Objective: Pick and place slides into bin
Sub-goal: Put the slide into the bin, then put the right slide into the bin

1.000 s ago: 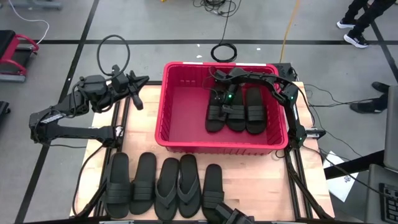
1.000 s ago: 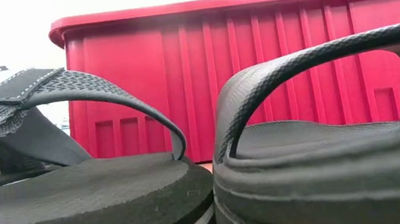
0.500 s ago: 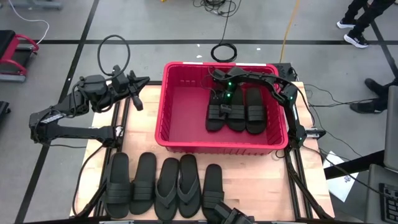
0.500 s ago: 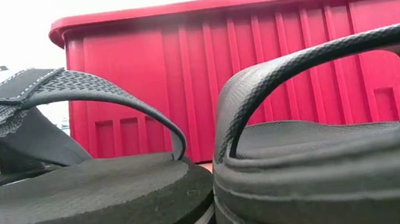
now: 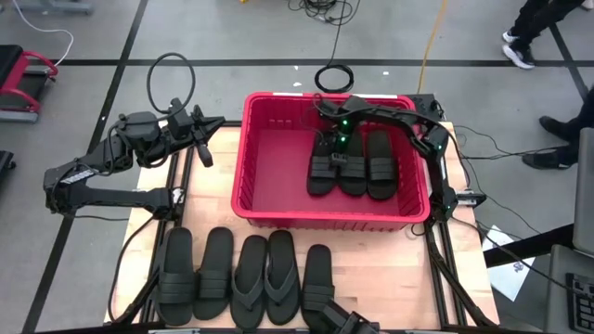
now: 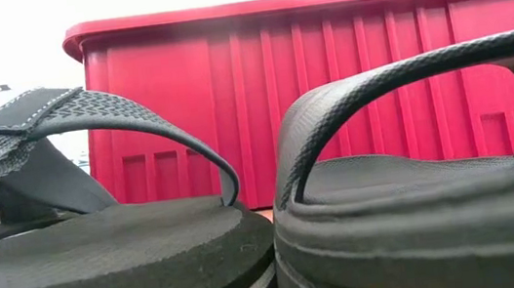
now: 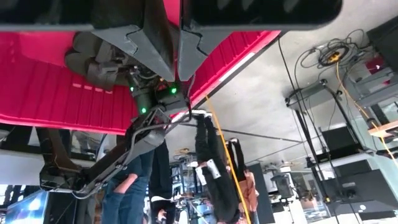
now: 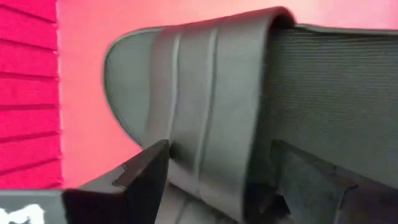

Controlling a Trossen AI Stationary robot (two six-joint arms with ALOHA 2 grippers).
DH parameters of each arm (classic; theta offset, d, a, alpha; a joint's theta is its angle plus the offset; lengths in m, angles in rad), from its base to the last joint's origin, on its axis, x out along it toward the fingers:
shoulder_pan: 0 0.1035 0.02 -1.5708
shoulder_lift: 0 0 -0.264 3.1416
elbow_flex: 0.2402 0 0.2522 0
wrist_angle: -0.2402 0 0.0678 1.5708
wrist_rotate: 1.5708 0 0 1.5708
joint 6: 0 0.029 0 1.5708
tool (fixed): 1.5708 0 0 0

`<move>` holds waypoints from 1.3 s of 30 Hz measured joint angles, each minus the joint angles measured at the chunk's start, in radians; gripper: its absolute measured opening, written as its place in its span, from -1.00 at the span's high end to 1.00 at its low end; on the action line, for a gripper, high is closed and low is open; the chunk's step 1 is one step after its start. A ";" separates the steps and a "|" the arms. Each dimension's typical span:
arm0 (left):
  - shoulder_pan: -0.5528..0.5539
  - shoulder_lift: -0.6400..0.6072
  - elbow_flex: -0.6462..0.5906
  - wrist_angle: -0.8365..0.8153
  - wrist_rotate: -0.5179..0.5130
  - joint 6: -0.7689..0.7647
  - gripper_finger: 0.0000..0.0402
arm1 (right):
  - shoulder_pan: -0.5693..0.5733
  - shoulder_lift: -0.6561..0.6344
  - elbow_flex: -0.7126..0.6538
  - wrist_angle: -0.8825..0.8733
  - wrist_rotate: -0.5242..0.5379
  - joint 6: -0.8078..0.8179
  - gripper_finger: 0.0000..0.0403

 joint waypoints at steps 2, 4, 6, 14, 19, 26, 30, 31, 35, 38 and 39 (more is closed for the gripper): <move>0.000 0.000 0.000 0.000 0.000 0.000 0.87 | -0.001 -0.018 0.000 0.018 0.026 0.009 -0.34; 0.000 0.000 0.000 0.000 0.000 0.006 0.87 | -0.001 -0.042 0.000 0.037 0.072 0.020 -0.34; 0.000 0.000 0.000 0.000 0.000 0.015 0.87 | -0.001 -0.074 0.000 0.062 0.100 0.038 -0.34; 0.000 0.000 0.000 0.000 0.000 0.037 0.87 | -0.020 -0.282 0.001 0.296 -0.033 0.037 -0.20; 0.000 0.000 0.000 -0.001 0.000 0.037 0.87 | -0.021 -0.387 -0.002 0.485 -0.068 -0.005 0.31; 0.000 0.000 0.000 -0.002 0.018 0.037 0.87 | 0.047 -0.473 -0.152 0.968 -0.128 0.375 0.94; 0.000 -0.002 0.000 -0.002 0.031 0.037 0.87 | 0.114 -0.548 -0.327 1.192 -0.152 0.523 0.99; 0.000 -0.002 0.000 -0.003 0.045 0.042 0.87 | 0.129 -0.568 -0.372 1.227 -0.153 0.560 0.99; 0.000 -0.003 0.000 -0.003 0.066 0.060 0.87 | 0.179 -0.662 -0.566 1.338 -0.110 0.667 1.00; 0.000 -0.002 0.000 -0.002 0.065 0.069 0.87 | 0.208 -0.766 -0.684 1.364 -0.007 0.695 1.00; 0.000 -0.002 0.000 -0.002 0.065 0.078 0.87 | 0.214 -0.801 -0.718 1.367 0.020 0.708 1.00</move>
